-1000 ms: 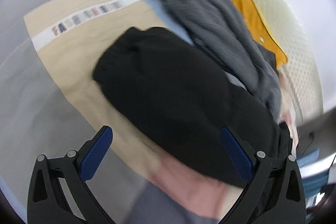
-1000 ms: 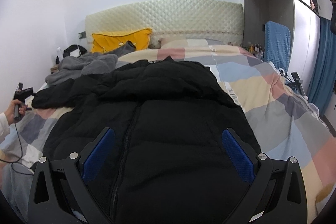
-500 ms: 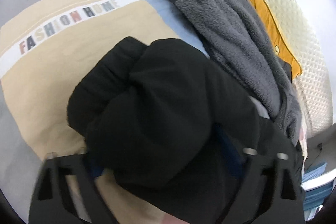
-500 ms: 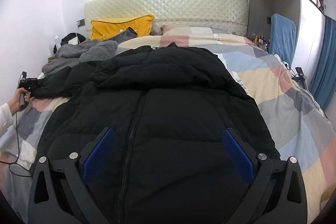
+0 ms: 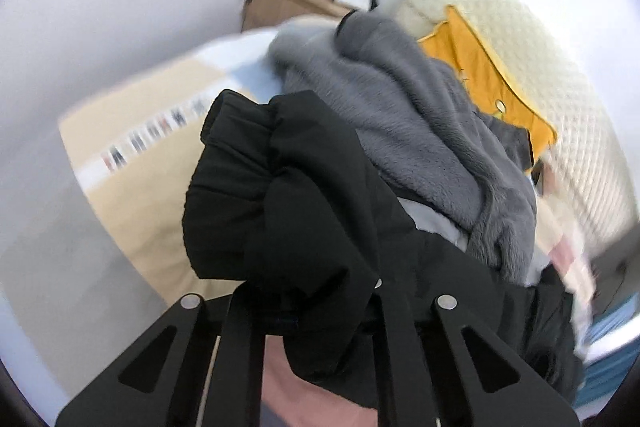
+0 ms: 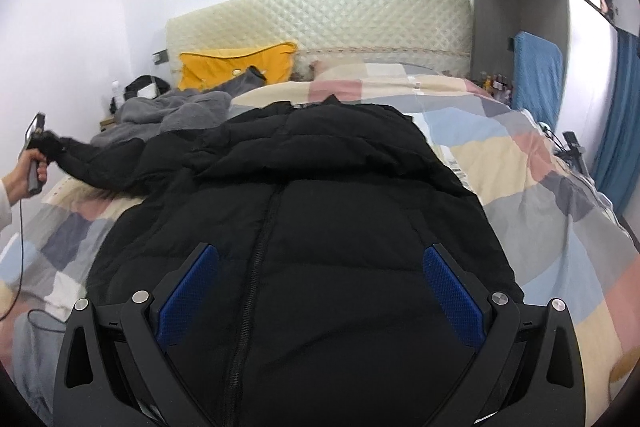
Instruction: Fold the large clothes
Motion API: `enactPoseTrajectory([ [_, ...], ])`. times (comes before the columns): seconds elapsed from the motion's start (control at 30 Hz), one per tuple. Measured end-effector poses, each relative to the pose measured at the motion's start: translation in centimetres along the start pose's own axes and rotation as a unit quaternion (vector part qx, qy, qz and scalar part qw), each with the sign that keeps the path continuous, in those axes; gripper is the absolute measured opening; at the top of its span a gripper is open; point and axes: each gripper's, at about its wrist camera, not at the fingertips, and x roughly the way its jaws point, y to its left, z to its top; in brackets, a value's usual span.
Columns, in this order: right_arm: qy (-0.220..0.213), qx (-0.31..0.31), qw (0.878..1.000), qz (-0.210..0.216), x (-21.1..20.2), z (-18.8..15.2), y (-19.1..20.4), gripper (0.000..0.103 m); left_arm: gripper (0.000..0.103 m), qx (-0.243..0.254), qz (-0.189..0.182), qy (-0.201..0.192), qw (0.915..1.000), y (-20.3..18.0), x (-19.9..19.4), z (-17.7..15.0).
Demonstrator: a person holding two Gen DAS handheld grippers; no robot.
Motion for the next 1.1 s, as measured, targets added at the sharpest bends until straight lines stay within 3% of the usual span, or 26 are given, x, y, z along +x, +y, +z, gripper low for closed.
enactPoseTrajectory([
  [0.2, -0.022, -0.005, 1.000, 0.011, -1.5, 0.0, -0.5, 0.103, 0.011, 0.003, -0.015, -0.028, 0.9995, -2.4, -5.7, 0.2],
  [0.5, -0.047, 0.003, 0.998, 0.043, -4.0, 0.4, -3.0, 0.103, 0.011, 0.027, -0.023, -0.089, 0.9954, -10.4, -14.6, -0.3],
  [0.63, -0.066, -0.004, 0.996, 0.052, -4.9, 0.8, -3.9, 0.103, 0.011, 0.082, -0.004, -0.118, 0.9896, -15.8, -18.2, -1.8],
  [0.8, -0.081, -0.006, 0.995, 0.061, -5.3, 1.3, -5.1, 0.103, 0.011, 0.141, -0.010, -0.135, 0.9807, -21.5, -21.7, -3.9],
  [1.1, -0.085, -0.021, 0.995, 0.052, -4.3, 2.3, -7.7, 0.103, 0.011, 0.213, -0.054, -0.161, 0.9621, -31.6, -26.6, -8.4],
])
